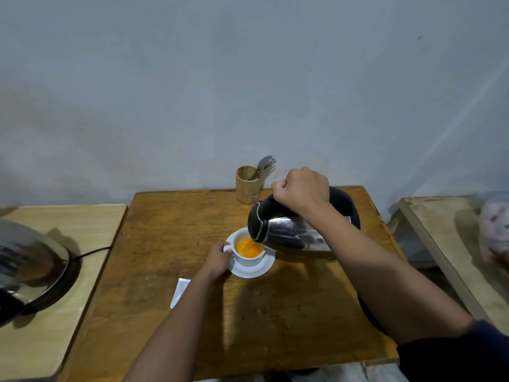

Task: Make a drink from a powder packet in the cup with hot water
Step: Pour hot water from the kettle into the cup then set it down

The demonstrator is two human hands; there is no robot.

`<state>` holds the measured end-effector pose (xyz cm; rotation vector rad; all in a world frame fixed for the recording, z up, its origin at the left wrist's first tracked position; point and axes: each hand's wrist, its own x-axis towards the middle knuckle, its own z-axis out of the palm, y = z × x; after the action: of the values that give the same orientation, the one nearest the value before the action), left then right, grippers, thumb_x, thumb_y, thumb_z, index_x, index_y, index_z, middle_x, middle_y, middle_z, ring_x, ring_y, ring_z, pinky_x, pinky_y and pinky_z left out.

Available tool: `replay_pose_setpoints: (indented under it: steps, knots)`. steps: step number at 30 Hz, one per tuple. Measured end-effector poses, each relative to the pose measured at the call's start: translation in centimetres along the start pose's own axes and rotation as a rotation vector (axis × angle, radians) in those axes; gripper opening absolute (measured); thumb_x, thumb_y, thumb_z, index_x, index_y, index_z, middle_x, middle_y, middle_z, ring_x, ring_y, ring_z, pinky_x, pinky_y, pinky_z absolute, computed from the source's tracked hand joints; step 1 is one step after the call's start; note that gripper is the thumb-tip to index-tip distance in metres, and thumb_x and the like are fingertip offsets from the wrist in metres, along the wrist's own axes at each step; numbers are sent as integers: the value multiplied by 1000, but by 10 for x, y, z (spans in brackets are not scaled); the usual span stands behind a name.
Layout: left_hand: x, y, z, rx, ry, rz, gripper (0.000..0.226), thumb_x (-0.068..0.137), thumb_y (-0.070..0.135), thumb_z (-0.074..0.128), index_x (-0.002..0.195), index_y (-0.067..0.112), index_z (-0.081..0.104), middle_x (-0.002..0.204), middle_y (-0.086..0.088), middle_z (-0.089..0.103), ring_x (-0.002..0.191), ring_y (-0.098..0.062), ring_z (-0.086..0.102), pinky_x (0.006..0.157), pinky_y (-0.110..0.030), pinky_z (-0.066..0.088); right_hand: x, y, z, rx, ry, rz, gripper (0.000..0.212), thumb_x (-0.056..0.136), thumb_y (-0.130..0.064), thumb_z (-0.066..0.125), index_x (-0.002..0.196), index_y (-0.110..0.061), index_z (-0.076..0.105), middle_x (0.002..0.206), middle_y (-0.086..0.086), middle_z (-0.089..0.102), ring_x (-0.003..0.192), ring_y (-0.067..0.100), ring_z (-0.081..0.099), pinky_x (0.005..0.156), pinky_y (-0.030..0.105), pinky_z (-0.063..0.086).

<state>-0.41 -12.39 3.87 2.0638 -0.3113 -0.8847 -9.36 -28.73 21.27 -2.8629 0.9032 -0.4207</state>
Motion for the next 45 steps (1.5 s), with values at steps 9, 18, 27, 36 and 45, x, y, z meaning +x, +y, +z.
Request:
replay_pose_setpoints:
  steps: [9, 18, 27, 36, 45]
  knots:
    - [0, -1, -1, 17, 11, 22, 26, 94, 10, 43, 117, 2, 53, 122, -22, 57, 96, -23, 50, 83, -35, 41, 1, 2, -1, -1, -2, 20, 41, 86, -28, 44, 47, -17, 34, 50, -1, 35, 46, 14, 34, 46, 22, 22]
    - [-1, 2, -2, 39, -6, 20, 31, 94, 11, 43, 124, 5, 51, 128, -18, 55, 115, -32, 52, 90, -37, 42, 2, 3, -4, -19, 4, 27, 40, 86, -28, 44, 48, -16, 36, 50, -1, 36, 45, 12, 33, 46, 23, 22]
    - [-2, 3, -5, 58, -23, 32, 32, 94, 11, 44, 124, 5, 53, 129, -18, 55, 116, -31, 52, 92, -39, 43, 1, 0, -1, -22, 4, 32, 41, 86, -29, 44, 48, -16, 36, 50, -1, 37, 45, 12, 33, 46, 22, 23]
    - [-2, 3, -6, 73, -34, 23, 34, 94, 11, 44, 126, 6, 51, 132, -18, 55, 118, -32, 51, 98, -42, 42, 3, -3, -1, -12, -4, 25, 41, 87, -28, 44, 48, -17, 36, 50, -2, 37, 45, 12, 34, 46, 22, 23]
    - [-1, 4, -6, 64, -37, 8, 34, 94, 9, 44, 127, 6, 51, 131, -19, 55, 119, -32, 51, 98, -40, 42, 4, -5, -1, -8, -3, 23, 42, 87, -28, 46, 48, -17, 36, 50, -2, 37, 46, 12, 34, 46, 22, 23]
